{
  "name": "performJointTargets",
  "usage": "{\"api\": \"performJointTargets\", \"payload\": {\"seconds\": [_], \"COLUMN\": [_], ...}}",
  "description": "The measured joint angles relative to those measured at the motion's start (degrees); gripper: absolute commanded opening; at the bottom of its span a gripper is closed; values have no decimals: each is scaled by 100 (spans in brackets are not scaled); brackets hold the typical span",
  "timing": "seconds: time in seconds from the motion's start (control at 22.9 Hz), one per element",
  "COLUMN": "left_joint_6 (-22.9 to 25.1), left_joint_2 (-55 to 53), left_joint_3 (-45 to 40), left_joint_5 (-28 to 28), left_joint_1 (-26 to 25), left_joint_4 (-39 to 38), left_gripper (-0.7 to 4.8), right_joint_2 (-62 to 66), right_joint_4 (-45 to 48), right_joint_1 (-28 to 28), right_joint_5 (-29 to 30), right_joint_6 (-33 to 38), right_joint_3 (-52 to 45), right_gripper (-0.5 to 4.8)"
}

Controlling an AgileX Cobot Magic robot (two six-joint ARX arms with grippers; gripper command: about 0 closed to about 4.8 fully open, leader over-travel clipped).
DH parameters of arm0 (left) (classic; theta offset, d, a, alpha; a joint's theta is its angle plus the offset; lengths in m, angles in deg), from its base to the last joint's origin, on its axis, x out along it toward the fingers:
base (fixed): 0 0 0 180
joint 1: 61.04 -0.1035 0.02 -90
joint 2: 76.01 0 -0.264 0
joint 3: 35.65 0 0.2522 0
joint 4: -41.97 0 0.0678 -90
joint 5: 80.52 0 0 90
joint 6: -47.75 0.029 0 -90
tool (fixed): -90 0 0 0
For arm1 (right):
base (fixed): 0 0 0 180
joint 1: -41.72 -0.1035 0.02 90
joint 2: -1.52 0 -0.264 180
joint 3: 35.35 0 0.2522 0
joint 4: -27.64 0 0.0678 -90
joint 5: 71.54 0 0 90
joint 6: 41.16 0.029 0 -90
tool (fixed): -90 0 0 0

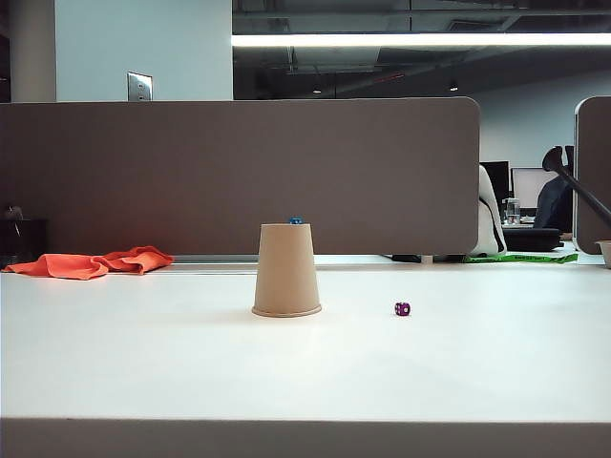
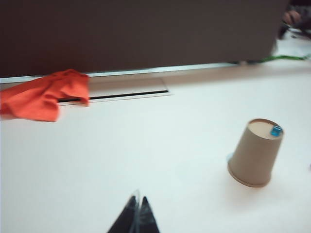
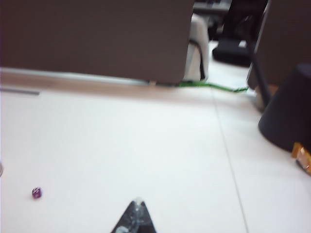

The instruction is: Throw the dice onto the paper cup, compare its value with the values of the other dice on the table, place the die with the higher value on the paper cup, and take no action if both dice have the same value.

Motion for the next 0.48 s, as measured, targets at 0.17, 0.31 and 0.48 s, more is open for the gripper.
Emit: {"api": "performJointTargets", "payload": {"seconds": [0.17,0.31,0.48], "left_joint_6": [354,881,1036], "left_joint_2": [-813,-1556,-2538], "left_joint_3": [415,876,1248], "left_joint_5": [-203,-223,-223], "left_joint_1": [328,1049,1711], "left_joint_4": [11,33,549], "left_gripper": [-6,-6,-6], "right_joint_2": [1187,2184,3128], "right_joint_4": [-76,-59,-17], "right_joint_1": [-4,-229,-774], "right_joint_5": [531,776,645], "right_joint_6": [0,-9,-358], "right_joint_3": [697,1285,1591], "right_gripper": [-1,-1,-1]}}
